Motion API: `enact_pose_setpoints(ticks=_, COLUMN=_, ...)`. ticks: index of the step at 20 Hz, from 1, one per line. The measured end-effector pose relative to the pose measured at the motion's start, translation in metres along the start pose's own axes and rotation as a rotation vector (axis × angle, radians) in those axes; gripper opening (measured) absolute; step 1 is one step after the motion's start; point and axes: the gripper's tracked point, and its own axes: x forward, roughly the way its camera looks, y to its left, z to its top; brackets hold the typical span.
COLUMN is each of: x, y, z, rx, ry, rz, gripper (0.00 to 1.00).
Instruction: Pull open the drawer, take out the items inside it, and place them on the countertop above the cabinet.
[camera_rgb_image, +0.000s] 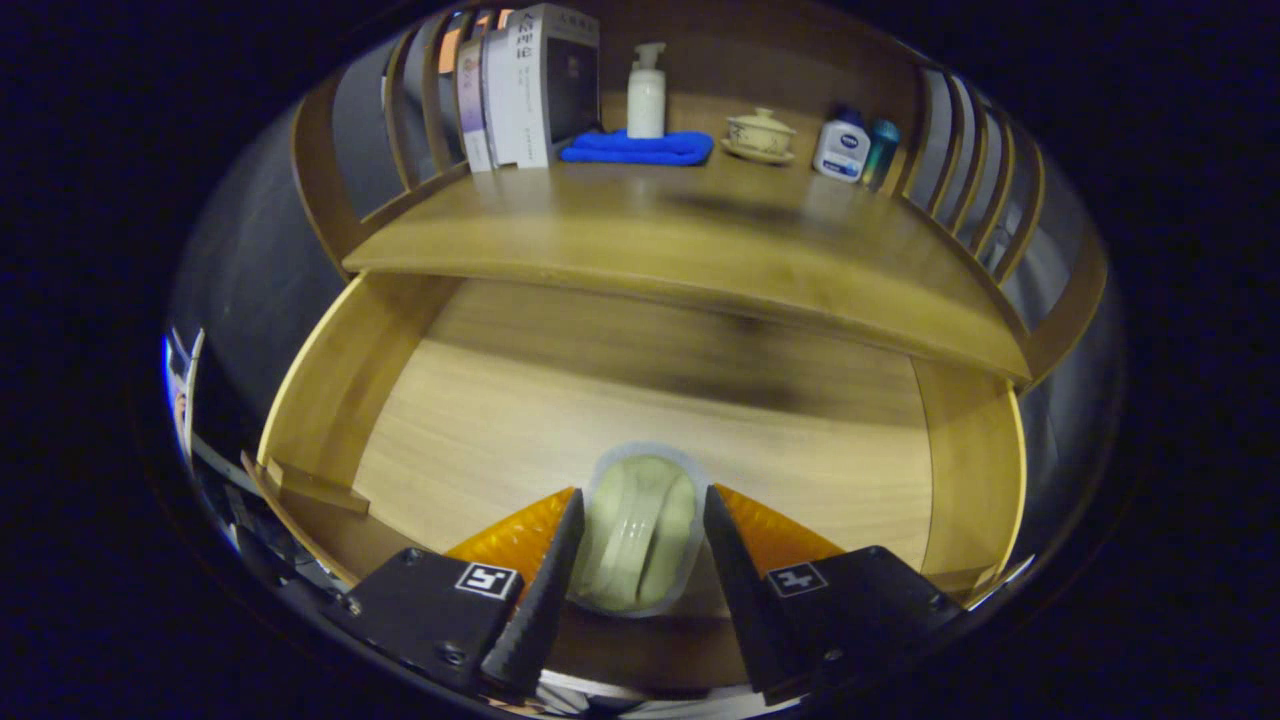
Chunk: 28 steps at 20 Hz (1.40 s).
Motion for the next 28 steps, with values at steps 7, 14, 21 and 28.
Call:
enact_pose_setpoints(ticks=7, x=0.011, y=0.000, z=-0.007, rx=0.029, ry=0.051, rz=0.020, gripper=0.35)
enact_pose_setpoints(ticks=14, x=0.008, y=0.000, z=-0.003, rx=0.015, ry=0.028, rz=0.031, gripper=0.19)
enact_pose_setpoints(ticks=21, x=-0.038, y=-0.015, z=0.024, rx=-0.049, ry=-0.063, rz=-0.033, gripper=0.19)
enact_pose_setpoints(ticks=28, x=-0.091, y=-0.024, z=0.055, rx=-0.094, ry=-0.187, rz=-0.083, gripper=0.20)
